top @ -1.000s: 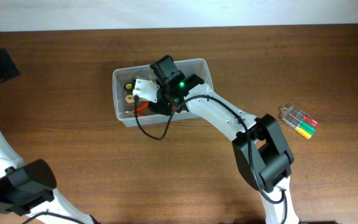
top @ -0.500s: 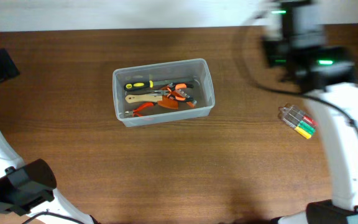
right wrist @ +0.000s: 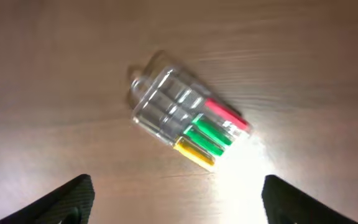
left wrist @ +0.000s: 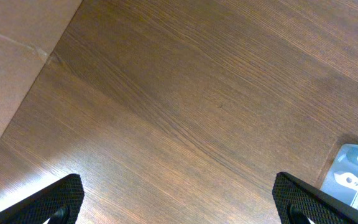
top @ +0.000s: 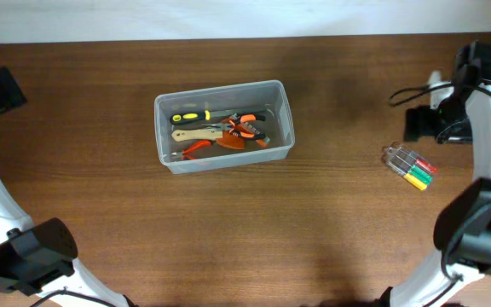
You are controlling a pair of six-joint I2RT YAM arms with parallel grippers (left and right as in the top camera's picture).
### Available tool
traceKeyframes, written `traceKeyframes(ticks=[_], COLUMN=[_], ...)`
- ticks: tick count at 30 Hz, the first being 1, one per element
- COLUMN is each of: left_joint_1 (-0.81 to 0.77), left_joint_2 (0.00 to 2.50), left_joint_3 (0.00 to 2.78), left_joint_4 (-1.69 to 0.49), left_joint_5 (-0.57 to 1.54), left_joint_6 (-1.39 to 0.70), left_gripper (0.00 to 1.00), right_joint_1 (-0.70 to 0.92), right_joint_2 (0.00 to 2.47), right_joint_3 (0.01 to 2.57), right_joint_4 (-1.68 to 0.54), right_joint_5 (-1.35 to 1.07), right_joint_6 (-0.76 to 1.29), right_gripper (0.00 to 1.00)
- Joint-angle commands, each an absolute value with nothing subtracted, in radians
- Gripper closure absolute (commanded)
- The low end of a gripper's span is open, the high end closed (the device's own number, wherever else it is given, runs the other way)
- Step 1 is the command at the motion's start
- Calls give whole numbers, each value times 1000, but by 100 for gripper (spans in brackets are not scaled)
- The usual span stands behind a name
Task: Pack container
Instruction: 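Grasp the clear screwdriver case by its top loop with the right gripper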
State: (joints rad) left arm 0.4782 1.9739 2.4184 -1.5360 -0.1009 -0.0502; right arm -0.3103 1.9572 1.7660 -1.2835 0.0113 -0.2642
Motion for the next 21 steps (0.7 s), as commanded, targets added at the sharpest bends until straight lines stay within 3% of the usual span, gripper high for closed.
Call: traceKeyframes(ticks=[1, 12, 21], left_joint_1=[481, 481, 481], left_joint_2=[1964, 1964, 1964], left_joint_3=[2420, 2420, 2420], left_joint_4=[-1534, -1534, -1534], left_joint_5=[-93, -94, -94], left_joint_6=[-64, -64, -64], left_gripper=[1, 1, 1], right_joint_1=[-308, -308, -308], right_joint_2=[2035, 2193, 2273], right_joint_3=[1763, 1763, 1763], right_joint_4=[-1291, -1280, -1275], right_joint_5=[-15, 118, 195], right_joint_6=[-528, -703, -703], right_gripper=[13, 13, 13])
